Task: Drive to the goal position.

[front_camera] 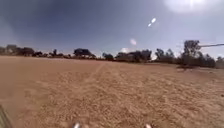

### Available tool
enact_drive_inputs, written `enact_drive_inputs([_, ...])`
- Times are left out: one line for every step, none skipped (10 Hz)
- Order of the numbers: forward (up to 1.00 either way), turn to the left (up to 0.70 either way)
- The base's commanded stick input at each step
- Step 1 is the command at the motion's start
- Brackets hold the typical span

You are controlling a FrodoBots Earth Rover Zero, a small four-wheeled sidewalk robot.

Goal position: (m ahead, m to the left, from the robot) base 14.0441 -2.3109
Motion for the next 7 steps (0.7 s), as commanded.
enact_drive_inputs([0.45,0.00])
enact_drive_inputs([0.45,0.00])
enact_drive_inputs([0.45,0.00])
enact_drive_inputs([0.45,0.00])
enact_drive_inputs([0.45,-0.04])
enact_drive_inputs([0.45,-0.17])
enact_drive_inputs([0.45,-0.08])
